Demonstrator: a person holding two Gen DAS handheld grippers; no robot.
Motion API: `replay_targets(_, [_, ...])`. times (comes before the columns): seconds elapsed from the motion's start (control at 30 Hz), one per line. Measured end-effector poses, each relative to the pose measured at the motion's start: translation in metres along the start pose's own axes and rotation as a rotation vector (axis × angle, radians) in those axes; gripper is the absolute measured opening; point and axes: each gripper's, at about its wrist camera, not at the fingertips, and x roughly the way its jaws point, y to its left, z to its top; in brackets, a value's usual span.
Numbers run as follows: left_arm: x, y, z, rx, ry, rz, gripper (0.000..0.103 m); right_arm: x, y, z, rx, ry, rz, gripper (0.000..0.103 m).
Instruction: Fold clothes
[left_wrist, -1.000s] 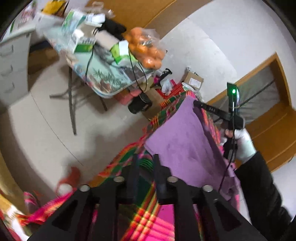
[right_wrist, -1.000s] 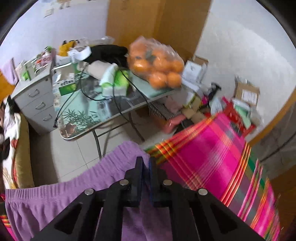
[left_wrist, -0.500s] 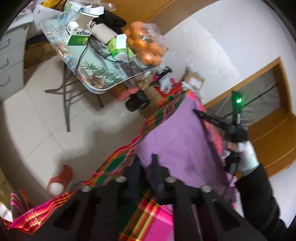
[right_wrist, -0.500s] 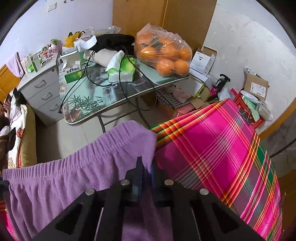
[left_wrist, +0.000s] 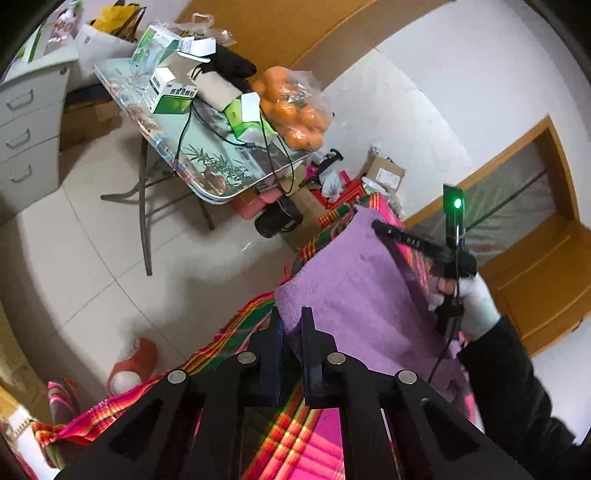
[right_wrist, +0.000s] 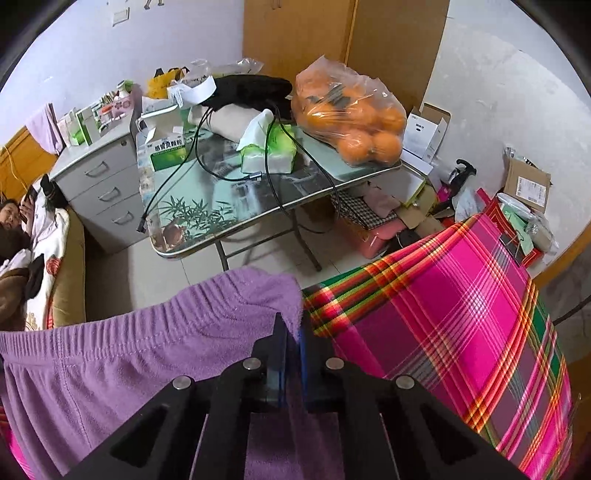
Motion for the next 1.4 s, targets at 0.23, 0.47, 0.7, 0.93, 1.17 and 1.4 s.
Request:
replay_targets(0.23, [0.013, 0.004, -0.002, 0.02, 0.046, 0.026, 0.01, -0.01, -0.016, 0.003, 0.057, -0.011, -0.052, 0.022])
replay_targets(0.47, [-0.008, 0.004, -0.011, 0.03, 0.028, 0.087, 0.008, -0.076, -0.04, -0.03, 0.147, -0.082, -0.107, 0.022])
replay_targets(0.7, [-0.022, -0.024, -0.03, 0.07, 0.025, 0.079, 0.008, -0.164, -0.047, -0.107, 0.25, -0.159, -0.105, 0.022])
replay_targets(0.93, [-0.013, -0.073, -0.065, 0.203, 0.07, 0.043, 0.009, -0.237, -0.034, -0.23, 0.368, -0.213, -0.09, 0.026])
replay_targets(1.17, [0.003, -0.118, -0.109, 0.345, 0.134, 0.008, 0.009, -0.274, 0.016, -0.342, 0.403, -0.193, -0.139, 0.035])
replay_targets(1.4, [0.016, -0.144, -0.136, 0.443, 0.174, 0.013, 0.011, -0.272, 0.049, -0.399, 0.45, -0.159, -0.162, 0.038])
